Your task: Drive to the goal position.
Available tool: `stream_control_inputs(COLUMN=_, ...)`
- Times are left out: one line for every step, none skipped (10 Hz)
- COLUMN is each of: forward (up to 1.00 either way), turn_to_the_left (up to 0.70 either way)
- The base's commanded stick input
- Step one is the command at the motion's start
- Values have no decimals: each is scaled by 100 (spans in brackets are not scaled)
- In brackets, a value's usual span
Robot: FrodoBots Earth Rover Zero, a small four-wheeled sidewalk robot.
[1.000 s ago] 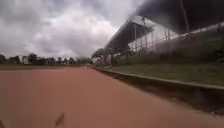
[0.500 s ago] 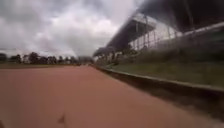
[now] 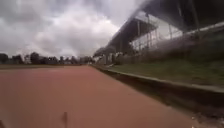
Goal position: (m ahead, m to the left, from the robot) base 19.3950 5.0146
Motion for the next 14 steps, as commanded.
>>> stream_control_inputs(forward=85, turn_to_the_left=35)
stream_control_inputs(forward=85, turn_to_the_left=1)
stream_control_inputs(forward=85, turn_to_the_left=1)
stream_control_inputs(forward=85, turn_to_the_left=1)
stream_control_inputs(forward=85, turn_to_the_left=1)
stream_control_inputs(forward=85, turn_to_the_left=1)
stream_control_inputs(forward=85, turn_to_the_left=1)
stream_control_inputs(forward=85, turn_to_the_left=1)
stream_control_inputs(forward=85, turn_to_the_left=1)
stream_control_inputs(forward=85, turn_to_the_left=1)
stream_control_inputs(forward=85, turn_to_the_left=1)
stream_control_inputs(forward=85, turn_to_the_left=1)
stream_control_inputs(forward=85, turn_to_the_left=1)
stream_control_inputs(forward=85, turn_to_the_left=1)
